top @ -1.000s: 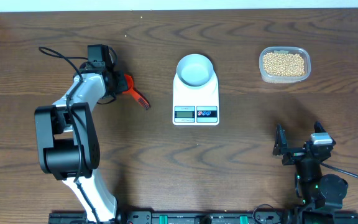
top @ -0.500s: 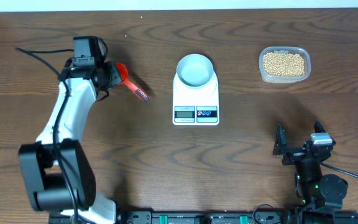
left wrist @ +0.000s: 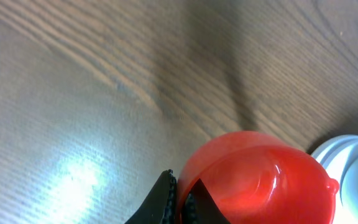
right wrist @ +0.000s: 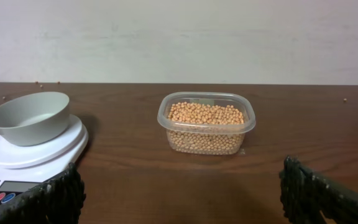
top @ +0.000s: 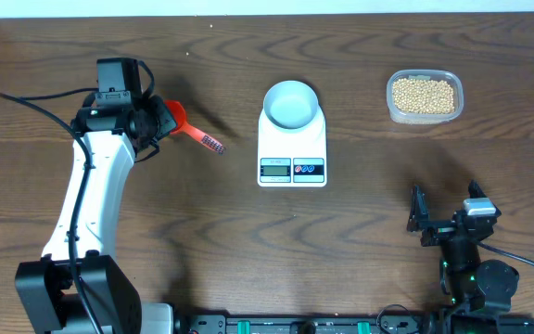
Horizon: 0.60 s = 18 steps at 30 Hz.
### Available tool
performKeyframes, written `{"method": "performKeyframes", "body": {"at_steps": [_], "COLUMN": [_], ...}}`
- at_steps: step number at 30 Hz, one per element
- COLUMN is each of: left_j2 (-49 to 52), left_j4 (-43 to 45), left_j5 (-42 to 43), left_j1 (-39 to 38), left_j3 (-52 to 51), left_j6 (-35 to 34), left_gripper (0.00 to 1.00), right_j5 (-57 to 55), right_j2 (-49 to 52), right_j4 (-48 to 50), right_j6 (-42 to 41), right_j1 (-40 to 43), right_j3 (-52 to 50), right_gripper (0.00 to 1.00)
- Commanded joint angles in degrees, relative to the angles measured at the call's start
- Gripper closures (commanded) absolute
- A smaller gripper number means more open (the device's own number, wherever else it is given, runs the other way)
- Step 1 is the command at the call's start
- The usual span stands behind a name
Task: Scoop item into bowl and weigh 50g on scale
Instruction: 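Lift the red scoop with the left gripper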
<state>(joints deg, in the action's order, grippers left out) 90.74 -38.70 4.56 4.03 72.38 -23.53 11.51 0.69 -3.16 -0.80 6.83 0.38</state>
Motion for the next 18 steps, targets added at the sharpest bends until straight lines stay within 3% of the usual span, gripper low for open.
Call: {"method": "performKeyframes", "body": {"at_steps": [1, 12, 18], "left_j2": [-0.74, -0.94, -3.45], "left_j4": [-0.44, -5.22, -2.54], "left_j5": [1.57, 2.71, 2.93], "left_j1": [-0.26, -0.63, -0.63], "left_j3": [0.72, 0.72, 0.72], "left_j6": [-2.12, -3.15, -3.17], "left_gripper": [0.93, 0.93, 0.93], "right_j5": [-0.44, -0.44, -0.44], "right_j2": [-0.37, -0.37, -0.37], "right_j4": [-0.24, -0.24, -0.24], "right_j6": [0.66, 0.66, 0.66], "right_j1": [-0.55, -0.55, -0.55], "right_j3": [-0.07, -0.07, -0.07], "right_gripper": [0.01, 0.01, 0.01]}}
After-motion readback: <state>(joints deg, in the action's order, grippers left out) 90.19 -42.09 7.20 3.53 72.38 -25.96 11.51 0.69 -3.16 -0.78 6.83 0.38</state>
